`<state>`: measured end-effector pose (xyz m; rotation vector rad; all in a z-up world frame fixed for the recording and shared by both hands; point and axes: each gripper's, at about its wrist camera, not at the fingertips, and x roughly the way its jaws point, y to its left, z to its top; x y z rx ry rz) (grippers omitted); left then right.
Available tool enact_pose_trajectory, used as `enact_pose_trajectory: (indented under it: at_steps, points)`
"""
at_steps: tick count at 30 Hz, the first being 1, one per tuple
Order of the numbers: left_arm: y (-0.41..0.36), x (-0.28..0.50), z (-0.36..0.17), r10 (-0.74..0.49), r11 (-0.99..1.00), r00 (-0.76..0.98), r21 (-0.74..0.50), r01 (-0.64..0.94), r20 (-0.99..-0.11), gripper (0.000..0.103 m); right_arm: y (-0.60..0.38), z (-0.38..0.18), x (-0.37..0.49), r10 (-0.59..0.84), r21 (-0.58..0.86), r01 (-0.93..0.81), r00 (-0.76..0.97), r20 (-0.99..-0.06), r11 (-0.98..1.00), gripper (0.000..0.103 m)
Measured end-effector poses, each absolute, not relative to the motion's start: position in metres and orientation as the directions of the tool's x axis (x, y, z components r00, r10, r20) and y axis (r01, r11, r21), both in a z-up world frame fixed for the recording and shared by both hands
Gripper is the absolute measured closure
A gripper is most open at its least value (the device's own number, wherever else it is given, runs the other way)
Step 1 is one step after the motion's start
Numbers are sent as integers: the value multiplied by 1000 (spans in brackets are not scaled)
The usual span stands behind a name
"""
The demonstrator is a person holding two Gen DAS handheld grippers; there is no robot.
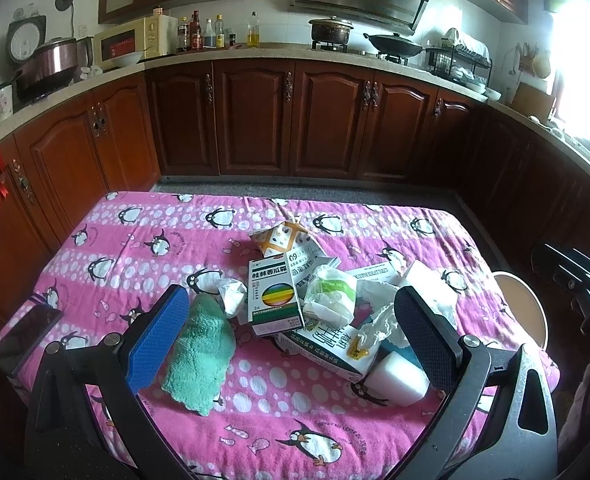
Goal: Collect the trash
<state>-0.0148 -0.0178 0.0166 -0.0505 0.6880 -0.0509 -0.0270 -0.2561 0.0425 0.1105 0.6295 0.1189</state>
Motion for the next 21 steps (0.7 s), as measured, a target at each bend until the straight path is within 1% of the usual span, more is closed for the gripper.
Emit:
enact_pose_trajectory:
  at_steps: [21]
  points:
    - [-16, -13, 20, -70, 997, 775, -77, 28, -628, 1, -253, 42, -28, 132, 122, -76, 817, -561, 990, 8]
